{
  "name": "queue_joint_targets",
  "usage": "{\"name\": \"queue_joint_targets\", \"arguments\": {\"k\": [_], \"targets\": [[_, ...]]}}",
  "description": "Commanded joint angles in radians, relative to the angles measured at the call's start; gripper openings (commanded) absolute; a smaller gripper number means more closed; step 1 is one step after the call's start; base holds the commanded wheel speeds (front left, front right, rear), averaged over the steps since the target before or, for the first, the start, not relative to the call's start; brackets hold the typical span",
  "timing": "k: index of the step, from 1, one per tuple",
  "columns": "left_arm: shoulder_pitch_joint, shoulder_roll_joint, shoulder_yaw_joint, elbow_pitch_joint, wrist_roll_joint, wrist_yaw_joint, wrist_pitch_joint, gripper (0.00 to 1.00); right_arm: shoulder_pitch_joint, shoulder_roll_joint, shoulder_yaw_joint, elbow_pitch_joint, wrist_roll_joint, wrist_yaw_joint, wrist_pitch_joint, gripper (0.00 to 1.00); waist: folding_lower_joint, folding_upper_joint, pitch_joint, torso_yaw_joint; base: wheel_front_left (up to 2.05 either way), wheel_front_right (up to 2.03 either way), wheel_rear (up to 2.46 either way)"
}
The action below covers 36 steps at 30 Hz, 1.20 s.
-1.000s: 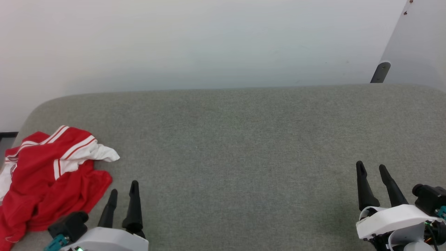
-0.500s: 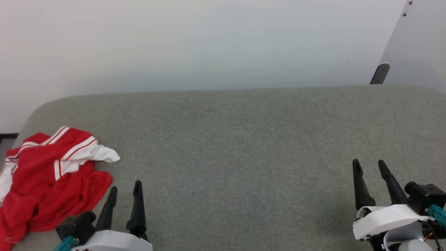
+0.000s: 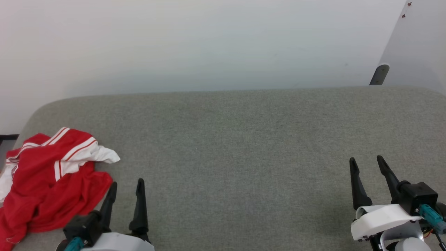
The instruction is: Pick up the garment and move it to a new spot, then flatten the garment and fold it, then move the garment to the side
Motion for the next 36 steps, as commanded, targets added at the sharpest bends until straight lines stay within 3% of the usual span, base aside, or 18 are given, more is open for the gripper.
{"name": "queue_joint_targets", "arguments": {"k": [1, 26, 36], "targets": [[0.002, 0.006, -0.001, -0.01, 0.027, 0.004, -0.008, 1.0, -0.013, -0.002, 0.001, -0.007, -0.025, 0.001, -0.01, 1.0, 0.0, 0.0, -0.001, 0.0, 0.0, 0.0, 0.0], [0.036, 0.014, -0.007, -0.04, 0.215, -0.01, -0.055, 1.0, 0.011, -0.005, 0.006, -0.019, -0.233, 0.001, -0.056, 1.0, 0.0, 0.0, -0.016, -0.006, 0.0, 0.0, 0.0], [0.035, 0.01, 0.004, -0.023, 0.186, -0.032, -0.052, 1.0, 0.012, -0.004, -0.004, -0.018, -0.219, 0.001, -0.055, 1.0, 0.0, 0.0, -0.018, -0.007, 0.0, 0.0, 0.0]]}}
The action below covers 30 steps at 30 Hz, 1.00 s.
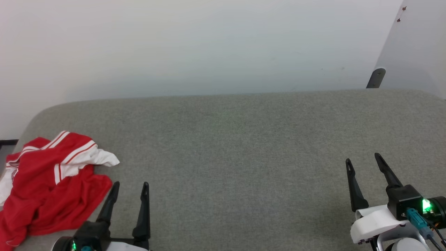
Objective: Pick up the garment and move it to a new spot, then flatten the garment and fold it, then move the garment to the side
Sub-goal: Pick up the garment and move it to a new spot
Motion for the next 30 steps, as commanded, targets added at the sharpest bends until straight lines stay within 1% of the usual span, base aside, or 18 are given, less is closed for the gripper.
{"name": "queue_joint_targets", "arguments": {"k": [1, 4, 8, 12, 13, 20, 30], "targets": [[0.005, -0.001, 0.005, 0.005, -0.007, -0.007, 0.0, 1.0, 0.007, -0.003, -0.005, -0.001, 0.001, 0.001, -0.005, 1.0, 0.0, -0.0001, -0.001, 0.001, 0.0, 0.0, 0.0], [0.002, 0.002, 0.008, 0.011, -0.013, -0.014, 0.0, 1.0, 0.011, -0.004, -0.007, 0.0, 0.001, 0.001, -0.005, 1.0, 0.0, -0.0001, -0.004, 0.008, 0.0, 0.0, 0.0], [-0.005, 0.011, 0.025, 0.025, -0.026, -0.016, 0.0, 1.0, 0.015, -0.004, -0.008, 0.0, 0.002, 0.001, -0.004, 1.0, 0.0, -0.0001, -0.012, 0.035, 0.0, 0.0, 0.0], [-0.014, 0.026, 0.055, 0.043, -0.041, -0.003, 0.0, 1.0, 0.014, -0.007, 0.002, 0.006, 0.009, 0.001, -0.003, 1.0, 0.0, -0.0001, -0.024, 0.079, 0.0, 0.0, 0.0], [-0.014, 0.026, 0.055, 0.043, -0.041, -0.003, 0.0, 1.0, 0.014, -0.007, 0.002, 0.006, 0.009, 0.001, -0.003, 1.0, 0.0, -0.0001, -0.024, 0.079, 0.0, 0.0, 0.0], [-0.02, 0.059, 0.079, 0.065, -0.051, 0.006, 0.022, 1.0, -0.001, -0.006, 0.048, 0.03, 0.025, 0.001, -0.003, 1.0, 0.0, -0.0001, -0.053, 0.178, 0.0, 0.0, 0.0], [-0.004, 0.086, 0.091, 0.055, -0.056, 0.018, 0.059, 1.0, -0.013, 0.003, 0.12, 0.056, 0.06, 0.0, -0.003, 1.0, 0.0, -0.0001, -0.088, 0.329, 0.0, 0.0, 0.0]]}}
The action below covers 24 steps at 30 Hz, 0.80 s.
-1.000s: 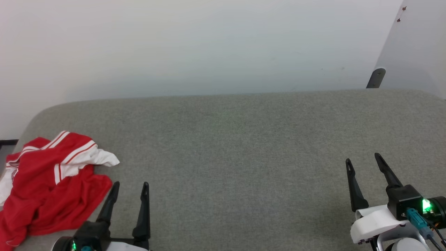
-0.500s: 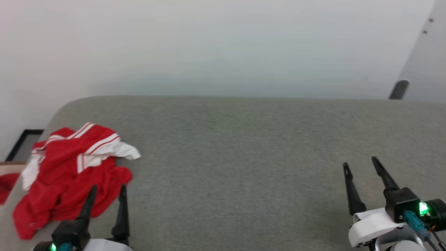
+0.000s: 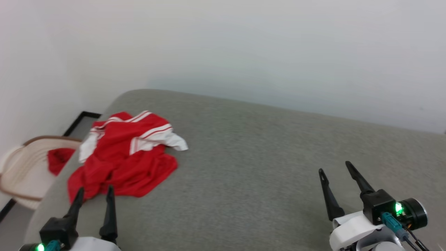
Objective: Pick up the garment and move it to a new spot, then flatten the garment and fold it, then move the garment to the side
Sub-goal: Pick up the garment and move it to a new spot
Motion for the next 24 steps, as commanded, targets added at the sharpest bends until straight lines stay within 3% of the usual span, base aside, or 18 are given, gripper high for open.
{"name": "queue_joint_targets", "arguments": {"k": [1, 6, 12, 15, 24], "targets": [[0.01, 0.005, 0.004, -0.004, -0.001, 0.006, 0.002, 1.0, -0.009, 0.002, 0.011, 0.003, 0.015, 0.0, -0.001, 1.0, 0.0, 0.0, -0.028, 0.074, 0.0, 0.0, 0.0], [0.015, 0.017, 0.008, -0.015, -0.015, 0.0, 0.022, 1.0, -0.004, 0.005, 0.02, 0.01, 0.018, 0.0, -0.001, 1.0, 0.0, 0.0, -0.038, 0.123, 0.0, 0.0, 0.0], [0.002, 0.029, 0.011, -0.029, -0.044, -0.015, 0.055, 1.0, -0.007, 0.008, 0.03, 0.015, 0.018, 0.0, -0.001, 1.0, 0.0, 0.0, -0.033, 0.136, 0.0, 0.0, 0.0], [-0.032, 0.032, 0.006, -0.047, -0.081, -0.042, 0.095, 1.0, -0.013, 0.004, 0.032, 0.015, 0.013, 0.0, -0.001, 1.0, 0.0, 0.0, -0.014, 0.128, 0.0, 0.0, 0.0], [-0.237, 0.121, 0.021, -0.074, -0.209, -0.12, 0.29, 1.0, -0.075, -0.048, 0.04, 0.0, 0.0, 0.0, -0.001, 1.0, 0.0, 0.0, 0.127, 0.06, 0.0, 0.0, 0.0]]}}
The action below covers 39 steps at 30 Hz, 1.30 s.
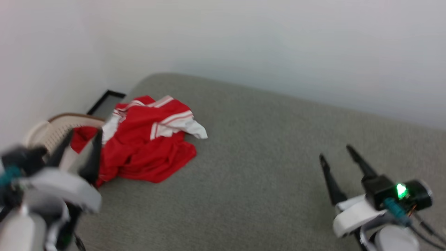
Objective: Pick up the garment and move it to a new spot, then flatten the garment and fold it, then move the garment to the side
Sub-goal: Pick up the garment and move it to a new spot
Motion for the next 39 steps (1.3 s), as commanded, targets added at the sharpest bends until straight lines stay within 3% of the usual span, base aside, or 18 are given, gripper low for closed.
{"name": "queue_joint_targets", "arguments": {"k": [1, 10, 19, 28, 39], "targets": [[-0.057, 0.019, 0.001, 0.002, -0.024, -0.011, 0.036, 1.0, -0.028, -0.02, -0.005, -0.009, -0.007, 0.0, -0.001, 1.0, 0.0, 0.0, 0.102, -0.053, 0.0, 0.0, 0.0], [-0.318, 0.128, 0.013, 0.126, -0.151, -0.035, 0.244, 1.0, -0.132, -0.086, 0.005, -0.071, -0.003, 0.0, 0.01, 1.0, 0.0, 0.0, 0.319, -0.141, 0.0, 0.0, 0.0], [-0.49, 0.182, -0.014, 0.337, -0.203, -0.032, 0.431, 1.0, -0.186, -0.127, 0.009, -0.161, 0.013, 0.0, 0.039, 1.0, 0.0, 0.0, 0.448, -0.208, 0.0, 0.0, 0.0], [-0.583, 0.196, -0.048, 0.559, -0.23, -0.001, 0.606, 1.0, -0.209, -0.146, 0.014, -0.26, 0.029, 0.0, 0.085, 1.0, 0.0, 0.0, 0.529, -0.247, 0.0, 0.0, 0.0], [-0.629, 0.145, -0.086, 0.768, -0.258, -0.026, 0.63, 1.0, -0.216, -0.158, 0.012, -0.32, 0.043, 0.0, 0.126, 1.0, 0.0, 0.0, 0.561, -0.26, 0.0, 0.0, 0.0]]}}
